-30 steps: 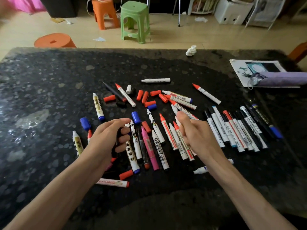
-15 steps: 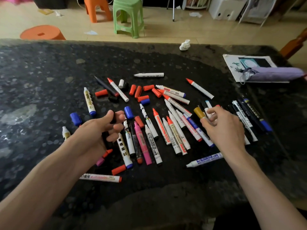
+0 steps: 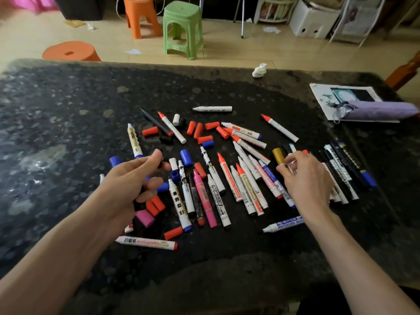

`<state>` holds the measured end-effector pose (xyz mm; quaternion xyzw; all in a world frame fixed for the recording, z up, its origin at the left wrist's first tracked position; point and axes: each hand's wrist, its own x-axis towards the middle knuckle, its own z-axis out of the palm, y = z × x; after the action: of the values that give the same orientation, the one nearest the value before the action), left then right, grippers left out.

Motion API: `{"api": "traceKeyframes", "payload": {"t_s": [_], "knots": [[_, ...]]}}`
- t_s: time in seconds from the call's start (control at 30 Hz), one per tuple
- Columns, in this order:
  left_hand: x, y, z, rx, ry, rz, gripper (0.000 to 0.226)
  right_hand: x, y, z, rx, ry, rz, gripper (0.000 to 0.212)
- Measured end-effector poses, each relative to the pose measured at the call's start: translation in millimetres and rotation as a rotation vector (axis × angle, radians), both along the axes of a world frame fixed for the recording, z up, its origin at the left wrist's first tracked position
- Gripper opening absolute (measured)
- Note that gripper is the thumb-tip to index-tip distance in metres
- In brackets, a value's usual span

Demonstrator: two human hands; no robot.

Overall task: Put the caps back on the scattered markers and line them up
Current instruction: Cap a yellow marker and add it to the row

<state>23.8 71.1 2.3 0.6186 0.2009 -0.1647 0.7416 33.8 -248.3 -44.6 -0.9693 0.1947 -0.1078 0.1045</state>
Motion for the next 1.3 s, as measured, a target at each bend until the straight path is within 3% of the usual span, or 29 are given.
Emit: {"api": "traceKeyframes", "payload": {"t_s": [0.1,0.23,0.53,0.67,0.8,1.03,1.3], "knots": [[-2.9,7.4,0.2,0.036,0.002,0.016,0.036,-4.5,30.4,9.3,0.030,-0.103,0.235,0.026],[-9.6,20.5,-1.0,0.152,-0.041,0.038,0.026,4.9,80.9,3.6,0.197,0.010,0.493,0.017],[-18.0,34.0,-1.1,0.258,-0.098,-0.035,0.019,12.4,101.8,-7.1,0.034,0.102,0.426,0.025],[-19.0,32.9,-2.7,0.324,-0.140,-0.119,0.017,11.8,96.3,0.6,0.234,0.033,0.417,0.018],[-16.3,32.9,-8.6,0.401,-0.230,-0.177,0.014,4.5,82.0,19.3,0.501,0.081,0.568,0.011],[-15.2,24.6,-5.5,0.383,-0.260,-0.210,0.014,-12.6,75.6,19.5,0.548,0.000,0.702,0.023],[-15.3,20.8,-6.6,0.390,-0.249,-0.208,0.015,-18.5,77.6,20.1,0.424,-0.070,0.727,0.025]]}}
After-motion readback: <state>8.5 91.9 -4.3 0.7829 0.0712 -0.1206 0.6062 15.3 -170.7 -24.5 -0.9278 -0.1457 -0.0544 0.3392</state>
